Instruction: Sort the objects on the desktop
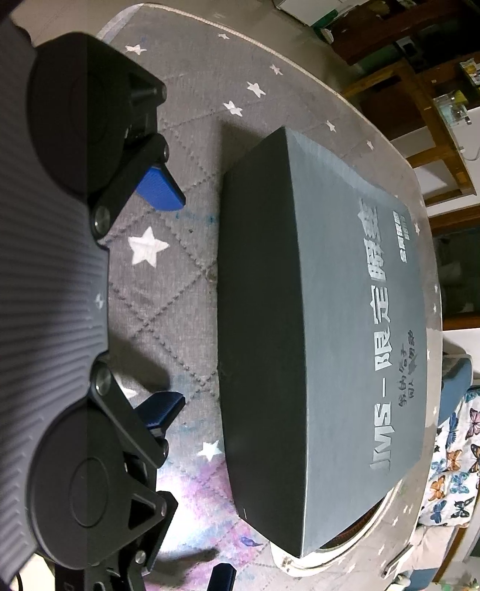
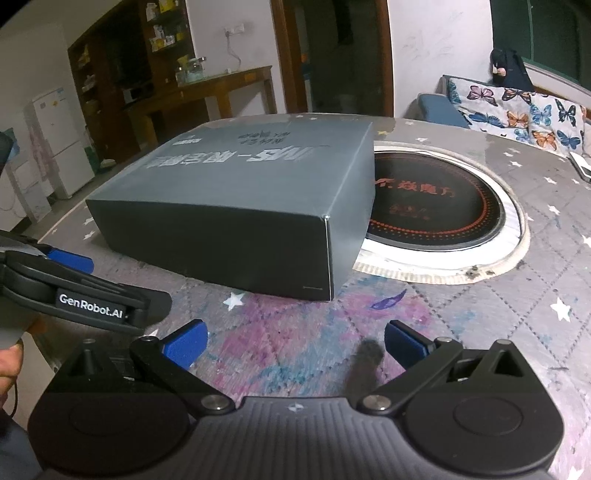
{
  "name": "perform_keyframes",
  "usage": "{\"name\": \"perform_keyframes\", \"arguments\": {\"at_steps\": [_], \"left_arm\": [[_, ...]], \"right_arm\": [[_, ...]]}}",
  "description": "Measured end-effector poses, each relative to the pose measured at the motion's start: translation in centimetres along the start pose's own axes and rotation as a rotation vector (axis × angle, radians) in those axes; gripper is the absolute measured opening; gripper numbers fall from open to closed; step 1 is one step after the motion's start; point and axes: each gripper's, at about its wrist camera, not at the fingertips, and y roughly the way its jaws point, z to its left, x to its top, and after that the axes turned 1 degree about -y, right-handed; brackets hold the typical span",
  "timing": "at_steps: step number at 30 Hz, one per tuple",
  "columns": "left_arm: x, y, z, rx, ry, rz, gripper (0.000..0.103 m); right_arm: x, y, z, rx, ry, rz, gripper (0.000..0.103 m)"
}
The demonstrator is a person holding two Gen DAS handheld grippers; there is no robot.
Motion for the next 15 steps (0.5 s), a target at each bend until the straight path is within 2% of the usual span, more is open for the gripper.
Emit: {"name": "perform_keyframes", "arguments": {"at_steps": [8,15], "left_arm": [[-0.7,-0.2,0.8,0.014,0.04,-0.023,0.103],[-0.9,-0.5,2.0,-0.016,0.065,-0.043,0.103]], "right_arm": [[0.2,0.8,-0.9,0.026,-0.003,0.01,0.103],[-0.2,0.8,0.4,0.005,0.012,-0.01,0.103]]}}
